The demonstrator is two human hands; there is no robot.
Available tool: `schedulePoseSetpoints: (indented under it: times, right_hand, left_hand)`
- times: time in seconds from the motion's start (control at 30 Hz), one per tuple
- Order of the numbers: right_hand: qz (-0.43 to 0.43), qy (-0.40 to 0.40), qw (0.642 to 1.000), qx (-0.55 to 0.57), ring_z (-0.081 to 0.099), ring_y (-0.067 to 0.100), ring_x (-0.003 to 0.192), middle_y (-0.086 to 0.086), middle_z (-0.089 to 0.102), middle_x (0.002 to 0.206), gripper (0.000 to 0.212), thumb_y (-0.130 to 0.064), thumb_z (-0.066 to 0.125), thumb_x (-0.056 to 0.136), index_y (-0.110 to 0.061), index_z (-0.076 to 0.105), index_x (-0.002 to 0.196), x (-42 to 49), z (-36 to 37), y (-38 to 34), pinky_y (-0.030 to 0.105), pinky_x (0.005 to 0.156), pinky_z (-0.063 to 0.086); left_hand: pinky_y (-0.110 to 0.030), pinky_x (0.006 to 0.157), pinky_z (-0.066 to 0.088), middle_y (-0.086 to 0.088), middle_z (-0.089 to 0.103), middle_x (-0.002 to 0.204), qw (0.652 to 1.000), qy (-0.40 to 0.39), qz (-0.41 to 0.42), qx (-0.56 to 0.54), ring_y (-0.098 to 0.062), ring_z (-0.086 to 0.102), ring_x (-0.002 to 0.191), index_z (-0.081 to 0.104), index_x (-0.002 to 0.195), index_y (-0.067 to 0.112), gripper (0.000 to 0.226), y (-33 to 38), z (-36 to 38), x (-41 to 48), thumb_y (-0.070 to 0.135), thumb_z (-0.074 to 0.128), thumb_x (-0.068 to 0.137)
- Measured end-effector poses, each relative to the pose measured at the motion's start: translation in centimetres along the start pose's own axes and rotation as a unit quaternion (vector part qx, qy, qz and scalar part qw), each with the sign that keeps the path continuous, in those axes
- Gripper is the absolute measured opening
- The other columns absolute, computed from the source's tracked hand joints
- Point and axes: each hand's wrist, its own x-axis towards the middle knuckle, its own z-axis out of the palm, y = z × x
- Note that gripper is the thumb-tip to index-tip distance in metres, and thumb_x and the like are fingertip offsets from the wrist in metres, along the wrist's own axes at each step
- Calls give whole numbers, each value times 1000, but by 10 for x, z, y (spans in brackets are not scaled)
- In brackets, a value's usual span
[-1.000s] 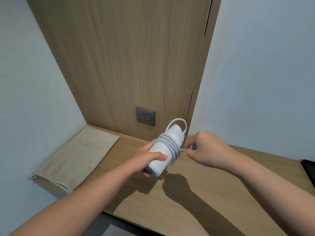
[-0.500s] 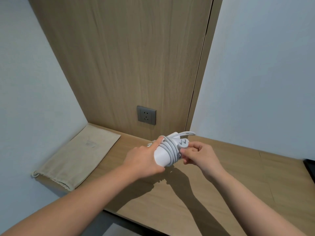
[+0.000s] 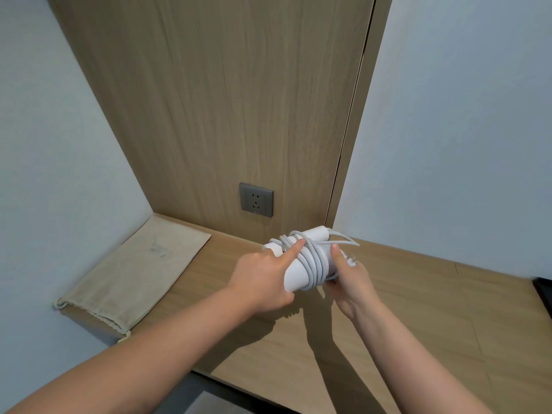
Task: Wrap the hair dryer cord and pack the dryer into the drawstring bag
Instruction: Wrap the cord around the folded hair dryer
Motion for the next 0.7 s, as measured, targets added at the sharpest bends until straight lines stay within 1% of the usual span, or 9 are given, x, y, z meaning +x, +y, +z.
schedulePoseSetpoints:
  times: [0.07, 0.1, 0.2, 0.27, 0.33, 0.43, 0.57, 0.63, 0.7]
  right_hand:
    - [34, -22, 999, 14, 65, 29, 102, 14, 68, 111, 41, -33, 58, 90, -3, 58, 118, 0, 2, -3, 44, 89, 53]
    - [56, -21, 998, 23, 65, 30, 101, 14, 67, 109, 41, -34, 61, 88, -4, 58, 116, 0, 2, -4, 45, 88, 53]
    - [118, 8, 992, 52, 64, 35, 101, 16, 65, 109, 45, -36, 70, 81, -8, 57, 114, 3, 3, -5, 52, 86, 55]
    - [132, 10, 990, 56, 65, 36, 99, 17, 65, 109, 45, -34, 72, 80, -9, 58, 114, 6, 4, -3, 54, 84, 55]
    - [128, 29, 990, 51, 65, 36, 96, 15, 66, 105, 41, -33, 71, 81, -10, 57, 113, 8, 6, 0, 52, 82, 56]
    - [97, 77, 992, 36, 65, 33, 90, 12, 66, 96, 31, -30, 69, 83, -13, 57, 105, 10, 11, 2, 49, 79, 57]
    - [69, 93, 993, 26, 66, 31, 96, 10, 68, 97, 22, -31, 69, 82, -16, 62, 95, 13, 10, 5, 48, 85, 55]
    - [67, 107, 991, 36, 66, 30, 94, 9, 67, 97, 23, -34, 67, 83, -16, 63, 96, 12, 9, 5, 49, 87, 55]
    - [59, 124, 990, 41, 66, 28, 89, 9, 67, 95, 25, -33, 65, 83, -14, 63, 98, 12, 7, 6, 50, 87, 55]
  left_hand:
    - [-31, 72, 46, -12, 57, 120, 1000, 7, -1, 1, -32, 60, 97, -2, 149, 42, 92, 3, 4, -2, 49, 57, 79]
    - [-32, 72, 46, -12, 57, 120, 1000, 9, 1, 1, -31, 60, 97, -2, 149, 42, 91, 4, 6, -3, 48, 57, 80]
    - [-33, 74, 46, -13, 54, 123, 1000, 10, 11, 1, -30, 58, 99, -3, 149, 43, 90, 6, 11, -3, 47, 58, 82]
    - [-33, 75, 46, -13, 53, 124, 1000, 4, 9, 3, -30, 58, 100, -3, 148, 44, 90, 6, 14, -3, 45, 59, 82]
    - [-34, 75, 46, -14, 52, 125, 1000, -2, 9, 1, -31, 57, 101, -4, 148, 44, 90, 6, 17, -2, 45, 59, 83]
    - [-35, 76, 46, -15, 51, 125, 1000, 0, 18, -6, -31, 55, 103, -3, 148, 46, 90, 5, 17, 0, 44, 59, 83]
    - [-34, 76, 45, -14, 49, 126, 999, -1, 37, -4, -29, 51, 106, -5, 146, 49, 88, -1, 22, 0, 41, 58, 84]
    - [-33, 75, 44, -14, 48, 126, 999, -3, 44, -2, -29, 51, 106, -5, 146, 49, 88, -1, 24, 1, 42, 57, 84]
    - [-33, 76, 44, -14, 48, 127, 999, -9, 47, -9, -29, 51, 107, -4, 147, 48, 88, 0, 27, 1, 44, 57, 84]
